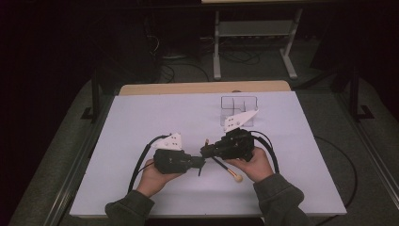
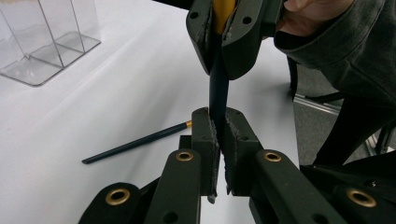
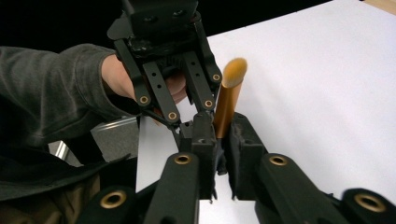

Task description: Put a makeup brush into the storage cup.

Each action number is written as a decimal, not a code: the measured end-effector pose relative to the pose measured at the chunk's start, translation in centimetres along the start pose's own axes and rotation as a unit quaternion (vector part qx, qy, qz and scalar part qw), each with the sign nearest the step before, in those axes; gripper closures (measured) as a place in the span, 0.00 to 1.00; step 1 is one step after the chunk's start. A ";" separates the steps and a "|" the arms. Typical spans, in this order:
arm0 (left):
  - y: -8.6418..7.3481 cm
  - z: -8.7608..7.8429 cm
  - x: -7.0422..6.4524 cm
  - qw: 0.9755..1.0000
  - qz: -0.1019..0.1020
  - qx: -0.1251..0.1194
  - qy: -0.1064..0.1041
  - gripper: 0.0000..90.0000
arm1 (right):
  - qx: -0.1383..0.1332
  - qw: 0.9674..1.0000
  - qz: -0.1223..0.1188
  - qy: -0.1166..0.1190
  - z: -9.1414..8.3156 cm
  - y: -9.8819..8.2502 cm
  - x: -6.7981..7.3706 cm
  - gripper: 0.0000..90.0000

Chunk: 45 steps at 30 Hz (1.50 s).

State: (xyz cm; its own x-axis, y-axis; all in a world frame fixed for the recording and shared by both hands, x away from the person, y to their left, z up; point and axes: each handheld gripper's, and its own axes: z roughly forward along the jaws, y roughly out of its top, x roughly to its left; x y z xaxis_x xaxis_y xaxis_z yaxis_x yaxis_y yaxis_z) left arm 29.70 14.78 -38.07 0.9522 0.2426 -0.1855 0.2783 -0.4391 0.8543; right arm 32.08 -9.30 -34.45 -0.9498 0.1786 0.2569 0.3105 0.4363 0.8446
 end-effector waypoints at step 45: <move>-0.2 0.7 -0.1 1.000 0.009 0.022 -0.001 0.92 | 0.037 0.999 -0.018 -0.006 0.3 0.6 0.1 0.92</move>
State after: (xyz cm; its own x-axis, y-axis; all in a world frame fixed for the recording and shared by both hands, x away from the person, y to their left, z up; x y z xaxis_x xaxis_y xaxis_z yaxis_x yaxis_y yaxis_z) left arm 29.59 14.26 -38.54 0.9573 0.2333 -0.1708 0.2664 -0.4818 0.8348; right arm 32.23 -8.75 -34.03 -0.9599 0.1714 0.2216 0.2788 0.5060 0.8163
